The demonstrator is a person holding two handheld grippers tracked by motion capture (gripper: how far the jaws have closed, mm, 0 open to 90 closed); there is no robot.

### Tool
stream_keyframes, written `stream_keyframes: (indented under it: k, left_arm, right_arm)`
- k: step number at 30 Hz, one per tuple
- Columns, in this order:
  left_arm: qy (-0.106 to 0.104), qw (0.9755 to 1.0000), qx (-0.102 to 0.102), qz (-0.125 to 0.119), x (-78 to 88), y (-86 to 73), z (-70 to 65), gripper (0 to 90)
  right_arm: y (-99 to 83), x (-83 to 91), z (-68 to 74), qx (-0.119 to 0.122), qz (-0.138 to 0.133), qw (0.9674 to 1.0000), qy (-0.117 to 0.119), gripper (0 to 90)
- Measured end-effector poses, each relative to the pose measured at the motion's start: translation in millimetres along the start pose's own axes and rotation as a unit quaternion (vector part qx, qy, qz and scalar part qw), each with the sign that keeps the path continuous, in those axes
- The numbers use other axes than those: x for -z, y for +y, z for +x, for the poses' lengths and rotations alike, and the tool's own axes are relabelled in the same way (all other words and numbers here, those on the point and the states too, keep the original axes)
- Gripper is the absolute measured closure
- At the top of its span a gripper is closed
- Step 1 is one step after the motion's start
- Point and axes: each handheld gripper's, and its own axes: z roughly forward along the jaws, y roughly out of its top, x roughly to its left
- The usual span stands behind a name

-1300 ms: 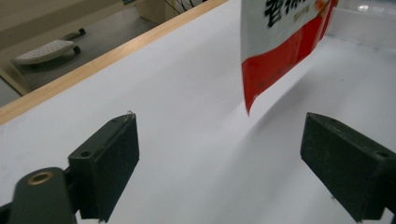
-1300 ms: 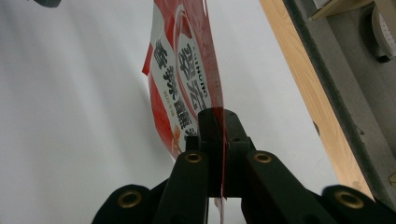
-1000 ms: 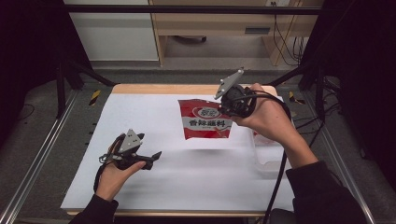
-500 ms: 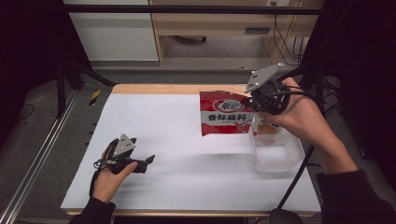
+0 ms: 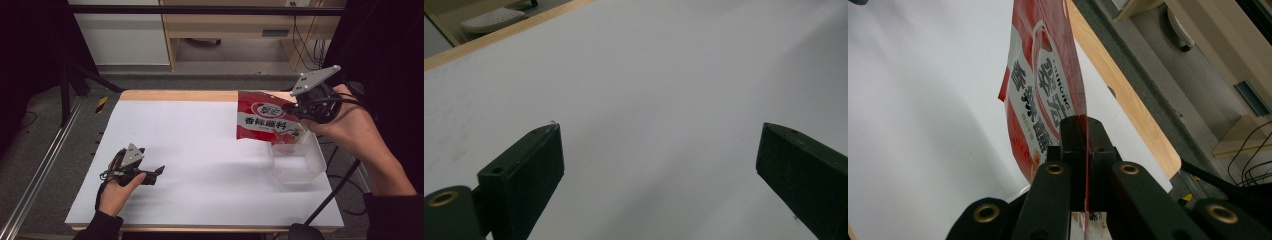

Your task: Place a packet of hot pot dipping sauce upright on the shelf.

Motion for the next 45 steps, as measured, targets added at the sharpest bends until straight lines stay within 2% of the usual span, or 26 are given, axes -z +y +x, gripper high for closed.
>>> stream_keyframes:
  k: [10, 17, 21, 26, 31, 45]
  left_arm:
    - [0.000, 1.0000, 0.002, -0.001, 0.3, 0.1, 1.0, 5.1]
    - [0.001, 1.0000, 0.007, 0.000, -1.2, 0.3, 1.8, 5.1]
    - [-0.001, 1.0000, 0.008, -0.001, -2.2, 1.3, 0.3, 5.1]
    - [-0.002, 1.0000, -0.001, 0.000, -0.2, 0.8, -2.4, 5.1]
    - [-0.004, 1.0000, 0.001, -0.004, 1.6, 1.1, -2.3, 5.1]
    - [-0.007, 1.0000, -0.002, 0.000, -0.3, 1.1, -3.4, 5.2]
  right_arm:
    - [-26.9, 18.9, -8.8, -0.033, 0.012, 0.9993, -0.015, 90.0]
    - [-46.8, 24.2, -16.5, -0.055, 0.029, 0.9978, -0.024, 90.0]
    - [-58.1, 22.4, -18.6, -0.066, 0.037, 0.9969, -0.025, 90.0]
    - [-71.3, 19.1, -18.1, -0.080, 0.046, 0.9955, -0.024, 90.0]
    - [-84.4, 14.2, -17.0, -0.092, 0.053, 0.9941, -0.022, 90.0]
    - [-108.2, 5.4, -18.9, -0.114, 0.062, 0.9914, -0.017, 90.0]
